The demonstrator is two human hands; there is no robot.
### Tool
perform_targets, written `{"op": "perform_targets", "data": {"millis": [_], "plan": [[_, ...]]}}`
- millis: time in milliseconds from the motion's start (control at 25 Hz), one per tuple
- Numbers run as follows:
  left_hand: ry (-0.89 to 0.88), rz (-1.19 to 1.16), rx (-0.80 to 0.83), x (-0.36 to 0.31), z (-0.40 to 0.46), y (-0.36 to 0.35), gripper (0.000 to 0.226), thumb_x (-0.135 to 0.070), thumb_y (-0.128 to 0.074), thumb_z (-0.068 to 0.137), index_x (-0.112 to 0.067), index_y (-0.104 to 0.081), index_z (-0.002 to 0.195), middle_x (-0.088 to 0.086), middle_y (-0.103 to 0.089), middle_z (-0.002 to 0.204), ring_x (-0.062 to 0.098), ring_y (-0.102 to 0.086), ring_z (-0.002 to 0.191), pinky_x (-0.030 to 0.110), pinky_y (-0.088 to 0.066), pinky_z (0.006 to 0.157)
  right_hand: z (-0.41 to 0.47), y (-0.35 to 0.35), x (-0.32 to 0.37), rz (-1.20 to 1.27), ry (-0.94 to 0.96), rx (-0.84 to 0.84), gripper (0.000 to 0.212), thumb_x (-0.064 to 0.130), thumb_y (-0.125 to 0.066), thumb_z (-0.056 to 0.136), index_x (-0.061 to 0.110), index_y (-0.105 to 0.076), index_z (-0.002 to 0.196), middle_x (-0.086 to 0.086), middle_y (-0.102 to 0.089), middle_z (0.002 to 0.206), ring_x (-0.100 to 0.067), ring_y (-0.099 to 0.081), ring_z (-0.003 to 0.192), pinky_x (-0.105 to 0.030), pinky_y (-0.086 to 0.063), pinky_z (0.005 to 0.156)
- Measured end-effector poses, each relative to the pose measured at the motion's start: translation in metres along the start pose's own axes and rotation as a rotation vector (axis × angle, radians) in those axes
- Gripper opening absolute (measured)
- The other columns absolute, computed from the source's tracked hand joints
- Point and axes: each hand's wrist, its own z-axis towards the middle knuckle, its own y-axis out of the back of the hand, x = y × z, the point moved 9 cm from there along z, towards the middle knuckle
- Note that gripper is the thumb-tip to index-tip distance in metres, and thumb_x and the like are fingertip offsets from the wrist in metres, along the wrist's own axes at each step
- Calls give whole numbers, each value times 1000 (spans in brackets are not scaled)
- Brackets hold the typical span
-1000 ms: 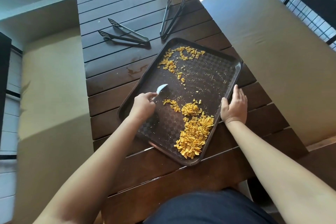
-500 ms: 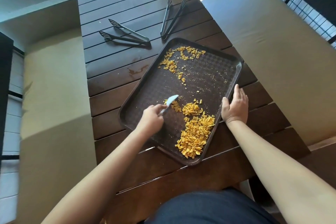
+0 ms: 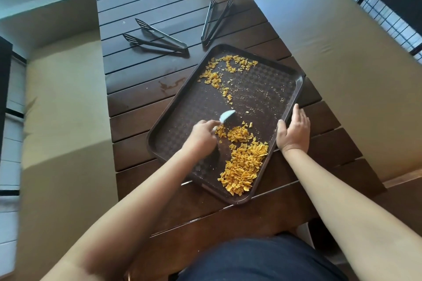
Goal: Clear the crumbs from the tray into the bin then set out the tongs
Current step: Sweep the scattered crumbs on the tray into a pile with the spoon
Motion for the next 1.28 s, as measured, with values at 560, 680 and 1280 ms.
{"op": "perform_targets", "data": {"millis": [560,680,1280], "plan": [[-76,73,57,-20,17,-11,43,-4,-40,94,-22,-54,130,6,-48,123,18,-50,102,25,-44,83,0,0,1,-4,6,-1,71,33,-33,80,0,-28,143,-19,-34,146,-30,-27,138,-36,-12,114],[-89,48,28,-26,21,-5,42,-3,-40,94,-21,-55,130,6,-49,123,14,-50,94,16,-43,73,0,0,1,-1,7,-5,71,32,-33,80,0,-29,142,-19,-35,146,-30,-28,138,-36,-13,114],[-5,-72,105,-35,30,-9,38,-1,-42,91,-17,-62,119,6,-60,115,5,-46,54,14,-40,39,1,0,-1,-2,4,-3,70,32,-34,80,-1,-30,142,-20,-35,146,-30,-28,137,-37,-14,115]]}}
